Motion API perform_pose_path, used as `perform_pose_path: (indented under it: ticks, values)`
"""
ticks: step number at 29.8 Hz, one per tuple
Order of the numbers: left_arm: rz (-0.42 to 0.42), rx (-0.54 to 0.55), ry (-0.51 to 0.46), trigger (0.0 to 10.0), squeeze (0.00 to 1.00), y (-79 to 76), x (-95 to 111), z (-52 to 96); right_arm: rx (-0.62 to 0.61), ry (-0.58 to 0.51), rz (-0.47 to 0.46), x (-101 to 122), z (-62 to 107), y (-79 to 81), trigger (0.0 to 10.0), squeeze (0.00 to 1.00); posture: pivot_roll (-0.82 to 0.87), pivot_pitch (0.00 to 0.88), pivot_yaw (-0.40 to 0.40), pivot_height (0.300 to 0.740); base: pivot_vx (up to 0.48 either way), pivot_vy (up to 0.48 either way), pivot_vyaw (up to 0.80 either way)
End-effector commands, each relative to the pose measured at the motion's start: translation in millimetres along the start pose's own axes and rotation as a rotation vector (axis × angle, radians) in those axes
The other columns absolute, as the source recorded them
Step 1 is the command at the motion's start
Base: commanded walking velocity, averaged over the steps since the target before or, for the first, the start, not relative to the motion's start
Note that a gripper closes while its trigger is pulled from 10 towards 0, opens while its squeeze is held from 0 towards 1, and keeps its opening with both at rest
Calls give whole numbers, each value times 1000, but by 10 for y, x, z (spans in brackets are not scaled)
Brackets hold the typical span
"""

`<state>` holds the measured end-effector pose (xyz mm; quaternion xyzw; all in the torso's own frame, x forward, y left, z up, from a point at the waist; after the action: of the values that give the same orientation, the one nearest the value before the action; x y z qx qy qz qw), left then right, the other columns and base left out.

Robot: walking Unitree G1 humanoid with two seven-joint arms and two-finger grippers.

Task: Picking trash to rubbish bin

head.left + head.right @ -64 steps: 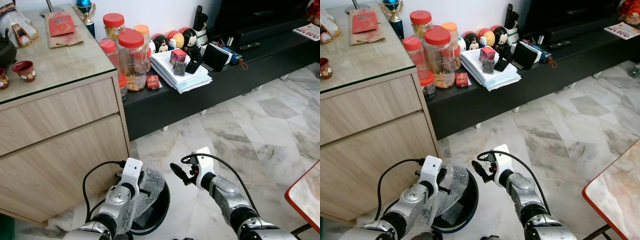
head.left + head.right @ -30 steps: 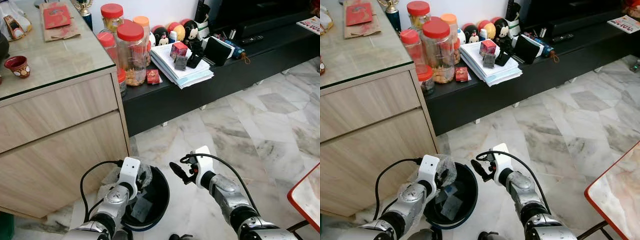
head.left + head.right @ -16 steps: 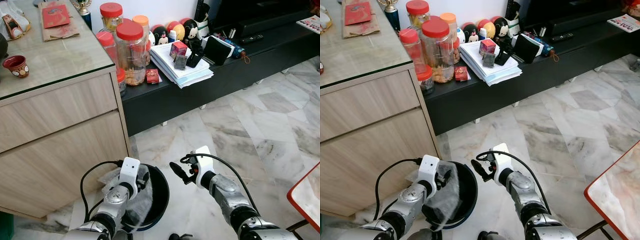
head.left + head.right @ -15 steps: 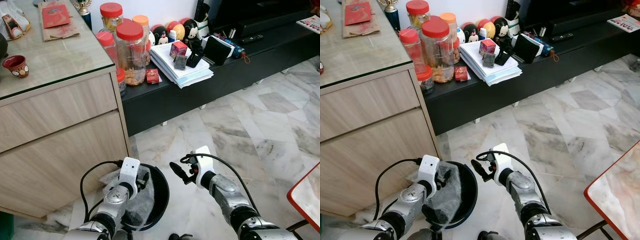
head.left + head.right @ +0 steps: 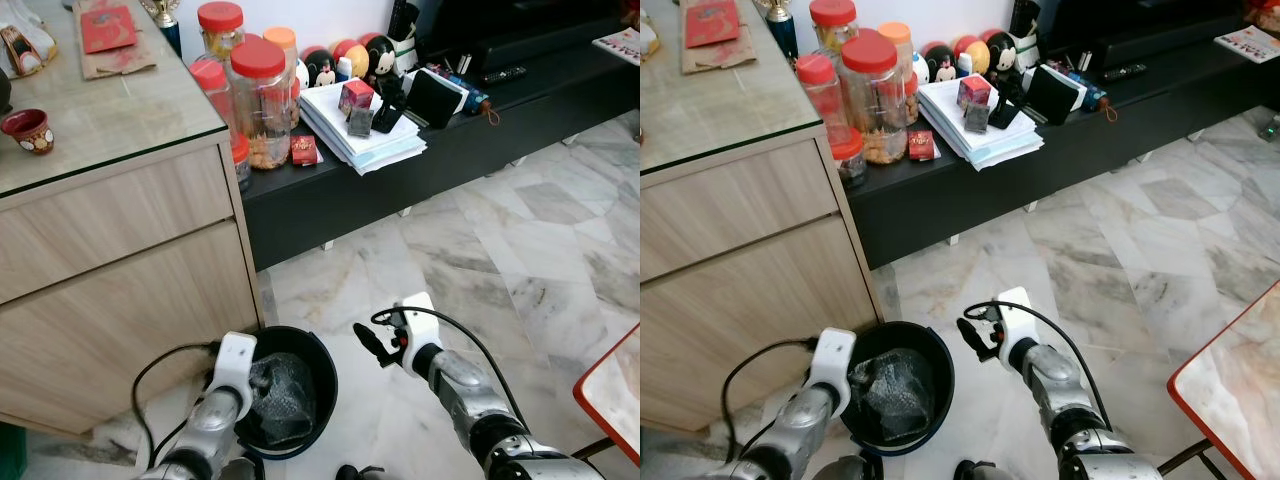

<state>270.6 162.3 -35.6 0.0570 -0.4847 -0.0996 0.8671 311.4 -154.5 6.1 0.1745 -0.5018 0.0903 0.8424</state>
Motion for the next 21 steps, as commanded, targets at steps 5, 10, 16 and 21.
perform_pose_path:
  ticks: [5, 10, 16, 21]
  values:
    - [17, 138, 70, 10000, 0, 179, -313, 137, -200, 50, -112, -252, 194, -301, 10000, 0, 72, 168, -72, 740, 0, 0, 0]
    - [21, 215, 98, 10000, 0, 286, -478, 237, -351, 142, -105, -508, 357, -448, 10000, 0, 90, 159, -73, 740, 0, 0, 0]
    - [33, 264, 142, 10000, 0, 308, -583, 289, -386, 187, -172, -704, 432, -429, 10000, 0, 95, 148, -71, 740, 0, 0, 0]
    - [57, 319, 264, 10000, 0, 323, -849, 424, -431, 202, -270, -862, 523, -439, 10000, 0, 89, 129, -70, 740, 0, 0, 0]
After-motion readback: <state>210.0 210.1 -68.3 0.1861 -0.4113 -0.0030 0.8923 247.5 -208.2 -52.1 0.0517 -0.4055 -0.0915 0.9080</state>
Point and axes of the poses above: a point about 5 cm out from each wrist's last joint towards the gripper, its own z axis pointing back from the gripper into the wrist, its own x axis along the axis of the wrist's last joint, y = z × x, the point moved 1 cm from there along -z, pointing out of the wrist towards the gripper, and after that the axes turned 6 degrees about -z, right-handed, at the moved point
